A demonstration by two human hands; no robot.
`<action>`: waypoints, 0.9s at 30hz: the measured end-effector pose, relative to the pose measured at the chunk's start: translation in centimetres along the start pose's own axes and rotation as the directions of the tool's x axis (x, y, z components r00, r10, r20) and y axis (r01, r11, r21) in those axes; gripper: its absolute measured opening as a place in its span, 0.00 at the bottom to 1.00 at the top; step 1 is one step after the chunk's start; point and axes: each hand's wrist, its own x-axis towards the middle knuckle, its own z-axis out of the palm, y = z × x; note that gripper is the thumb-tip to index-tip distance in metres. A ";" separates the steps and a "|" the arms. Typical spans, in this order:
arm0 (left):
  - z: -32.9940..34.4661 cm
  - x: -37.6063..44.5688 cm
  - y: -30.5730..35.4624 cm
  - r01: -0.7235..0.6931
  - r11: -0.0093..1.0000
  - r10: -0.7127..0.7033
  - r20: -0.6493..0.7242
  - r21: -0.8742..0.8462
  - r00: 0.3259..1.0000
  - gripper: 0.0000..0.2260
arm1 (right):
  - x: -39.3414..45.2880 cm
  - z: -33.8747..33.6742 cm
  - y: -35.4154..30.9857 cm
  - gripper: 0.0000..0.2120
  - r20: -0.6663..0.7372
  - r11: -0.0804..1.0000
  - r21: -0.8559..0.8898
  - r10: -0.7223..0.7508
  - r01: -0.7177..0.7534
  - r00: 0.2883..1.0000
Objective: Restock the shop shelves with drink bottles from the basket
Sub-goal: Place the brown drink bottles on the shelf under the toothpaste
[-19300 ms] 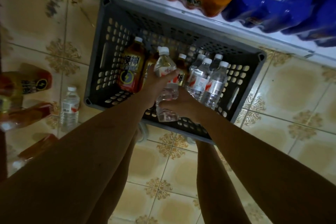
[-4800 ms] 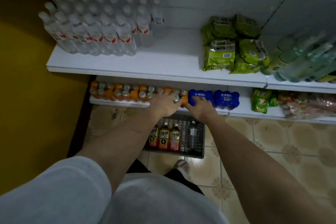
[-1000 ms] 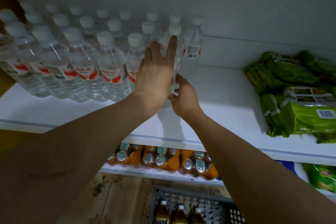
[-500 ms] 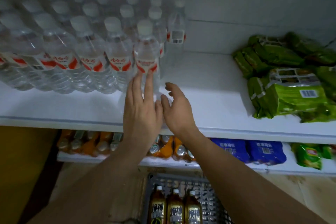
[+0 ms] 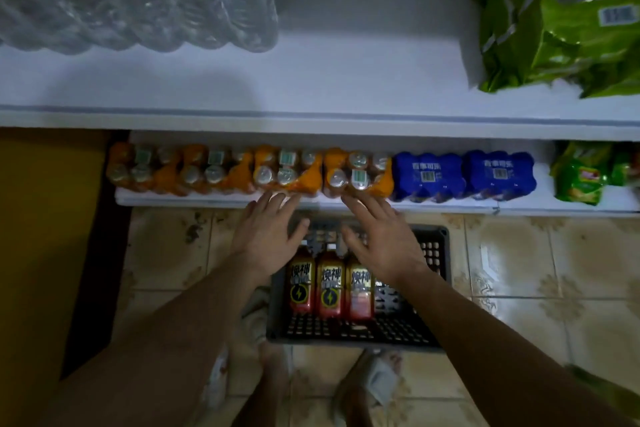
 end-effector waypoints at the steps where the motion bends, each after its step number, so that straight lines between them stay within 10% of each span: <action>1: 0.6 -0.1 0.2 0.029 0.999 -0.027 0.080 -0.018 0.996 0.28 | -0.8 0.8 0.7 0.29 0.068 0.999 -0.020 0.049 -0.048 0.996; 13: 8.7 0.4 4.0 0.137 0.990 -0.123 0.338 -0.017 0.933 0.32 | -2.8 7.4 5.0 0.32 0.283 0.927 0.053 0.344 -0.372 0.895; 27: 32.0 5.9 4.4 0.152 0.988 -0.135 0.472 0.003 0.871 0.30 | -0.8 32.1 15.1 0.48 0.466 0.725 0.081 0.580 -0.685 0.669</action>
